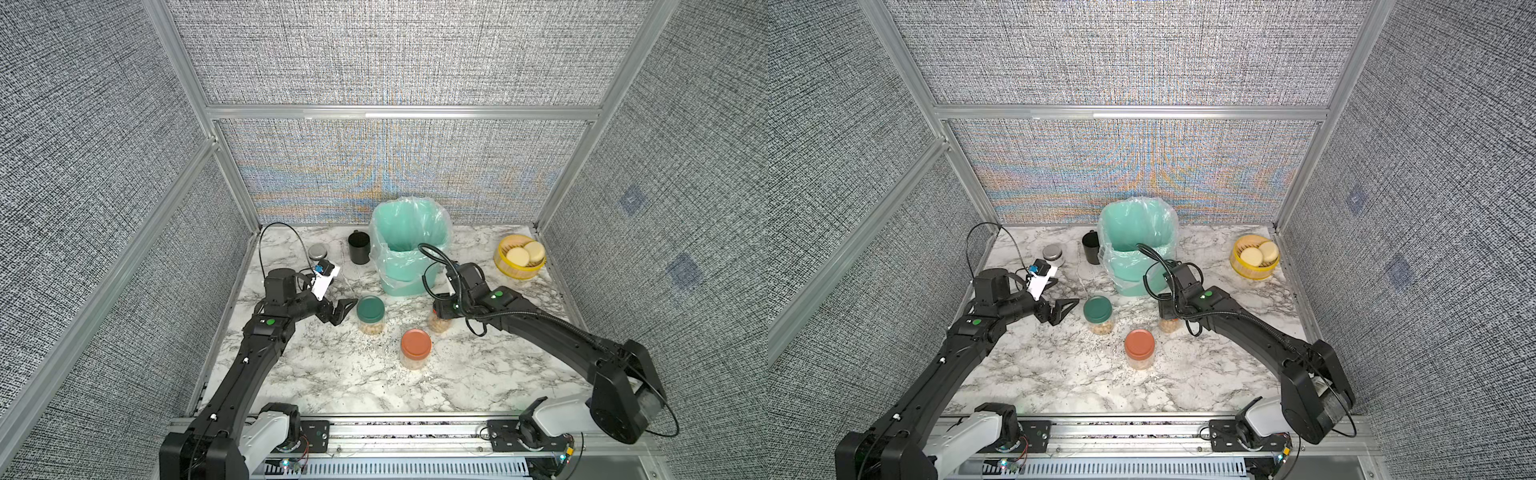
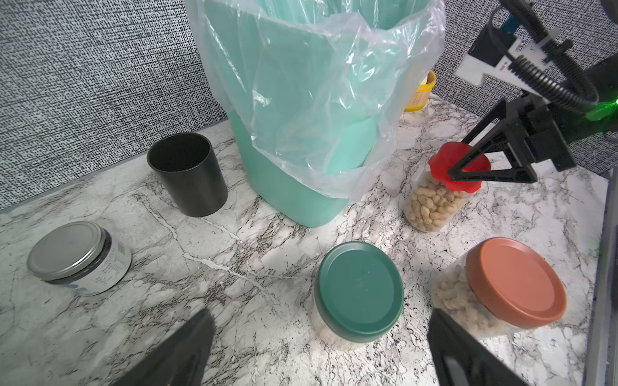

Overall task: Empty moldy peanuts from jars
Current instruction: Pick up the jar from the center of the board.

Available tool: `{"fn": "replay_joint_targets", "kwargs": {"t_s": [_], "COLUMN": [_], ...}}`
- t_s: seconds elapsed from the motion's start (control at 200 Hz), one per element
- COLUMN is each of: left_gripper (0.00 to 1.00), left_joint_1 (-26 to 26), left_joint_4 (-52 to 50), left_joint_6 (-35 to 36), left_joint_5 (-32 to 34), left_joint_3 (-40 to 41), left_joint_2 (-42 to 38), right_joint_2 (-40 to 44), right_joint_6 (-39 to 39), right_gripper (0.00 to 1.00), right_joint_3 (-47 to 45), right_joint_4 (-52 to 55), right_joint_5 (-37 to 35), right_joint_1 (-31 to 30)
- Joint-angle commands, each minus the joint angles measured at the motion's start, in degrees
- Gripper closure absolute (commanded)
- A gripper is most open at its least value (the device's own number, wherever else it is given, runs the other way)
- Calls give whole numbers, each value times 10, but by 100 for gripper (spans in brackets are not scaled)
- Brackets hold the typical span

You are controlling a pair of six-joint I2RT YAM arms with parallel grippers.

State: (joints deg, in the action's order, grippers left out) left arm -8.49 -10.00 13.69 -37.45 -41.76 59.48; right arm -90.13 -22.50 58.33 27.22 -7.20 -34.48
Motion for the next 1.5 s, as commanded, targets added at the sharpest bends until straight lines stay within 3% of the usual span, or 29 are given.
{"fn": "replay_joint_targets", "kwargs": {"t_s": [0.0,0.195,0.275,0.355,0.611,0.821,1.111,1.491], "left_gripper": [0,0,0,1,1,1,1,1], "left_joint_1": [1,0,0,0,-9,-70,-151,-195], "left_joint_4": [5,6,13,20,18,-23,-13,59], "left_joint_6": [5,3,-4,-4,5,59,87,74], "left_joint_5": [0,4,22,24,-41,-102,-139,-164], "left_joint_3": [-4,-5,-8,-11,-62,-127,-191,-203], "left_joint_2": [2,1,0,-4,5,48,115,171], "right_joint_2": [2,9,22,44,165,227,196,133], "right_joint_6": [-8,-10,-10,-7,72,139,144,121], "right_gripper": [37,53,70,100,100,100,100,100], "right_joint_3": [1,5,5,7,9,41,105,123], "right_joint_4": [1,2,-5,-11,-54,-77,-118,-185], "right_joint_5": [-6,-8,-12,-21,27,190,386,475], "right_joint_1": [-1,-1,-1,0,5,41,75,75]}}
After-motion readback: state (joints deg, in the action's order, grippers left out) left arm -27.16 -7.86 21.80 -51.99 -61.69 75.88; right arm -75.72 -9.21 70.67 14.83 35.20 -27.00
